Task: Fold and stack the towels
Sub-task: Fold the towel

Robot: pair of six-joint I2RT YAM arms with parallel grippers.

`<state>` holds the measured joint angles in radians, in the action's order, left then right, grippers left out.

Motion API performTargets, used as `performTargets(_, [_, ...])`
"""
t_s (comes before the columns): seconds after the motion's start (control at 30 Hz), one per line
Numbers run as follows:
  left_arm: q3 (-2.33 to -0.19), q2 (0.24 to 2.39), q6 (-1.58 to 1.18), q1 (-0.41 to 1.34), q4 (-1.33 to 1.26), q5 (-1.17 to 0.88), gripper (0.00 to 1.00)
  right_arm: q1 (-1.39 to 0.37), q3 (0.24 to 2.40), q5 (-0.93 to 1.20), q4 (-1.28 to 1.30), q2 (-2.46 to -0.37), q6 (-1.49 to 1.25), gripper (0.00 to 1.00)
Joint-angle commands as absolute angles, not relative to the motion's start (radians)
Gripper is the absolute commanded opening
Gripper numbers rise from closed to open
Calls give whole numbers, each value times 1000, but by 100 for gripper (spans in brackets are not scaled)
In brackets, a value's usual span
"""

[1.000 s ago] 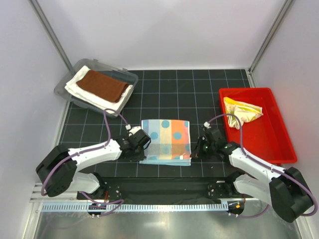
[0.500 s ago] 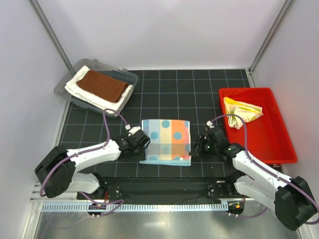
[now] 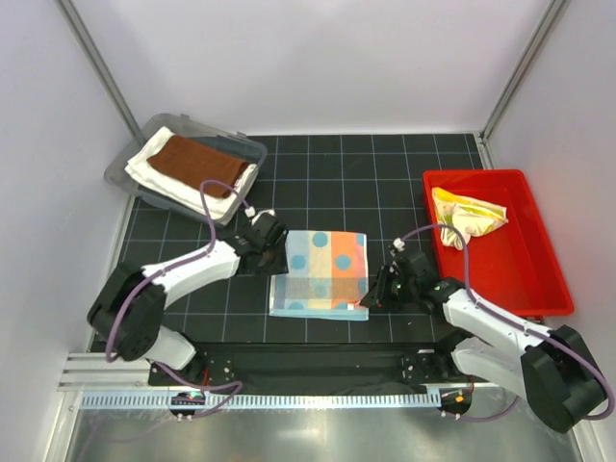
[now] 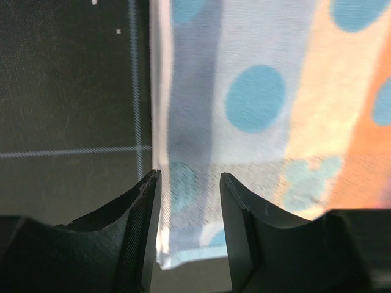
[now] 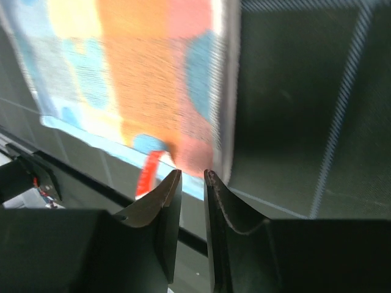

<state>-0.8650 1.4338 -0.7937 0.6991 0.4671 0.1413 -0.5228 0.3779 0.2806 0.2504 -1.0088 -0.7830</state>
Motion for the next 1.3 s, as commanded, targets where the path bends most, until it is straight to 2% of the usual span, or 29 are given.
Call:
performTargets(0.0, [-877, 1522, -736, 660, 411, 89, 46, -531, 298, 302, 186, -1002, -828, 29])
performTargets(0.17, [-977, 1608, -707, 609, 440, 74, 43, -531, 319, 290, 238, -947, -792, 37])
performTargets(0.27, [-1081, 1605, -660, 597, 518, 112, 43, -531, 475, 304, 340, -928, -714, 45])
performTargets(0.33, [-1129, 1595, -617, 581, 540, 117, 44, -525, 619, 243, 409, -971, -648, 45])
performTargets(0.43, [-1180, 1624, -568, 551, 485, 5, 45, -491, 744, 209, 385, -1105, -549, 35])
performTargets(0.57, [-1226, 1733, -535, 538, 460, -66, 43, -382, 825, 311, 269, -1325, -473, 26])
performTargets(0.77, [-1264, 1860, -532, 474, 399, -89, 42, -295, 913, 406, 123, -1627, -397, 24])
performTargets(0.97, [-1305, 1924, -525, 439, 396, -120, 41, -259, 963, 417, 138, -1736, -335, 24])
performTargets(1.13, [-1413, 1916, -454, 437, 474, -182, 44, -259, 1060, 494, 305, -1709, -232, 33])
performTargets(1.27, [-1518, 1925, -239, 436, 577, -192, 47, -242, 1150, 494, 426, -1721, -111, 49])
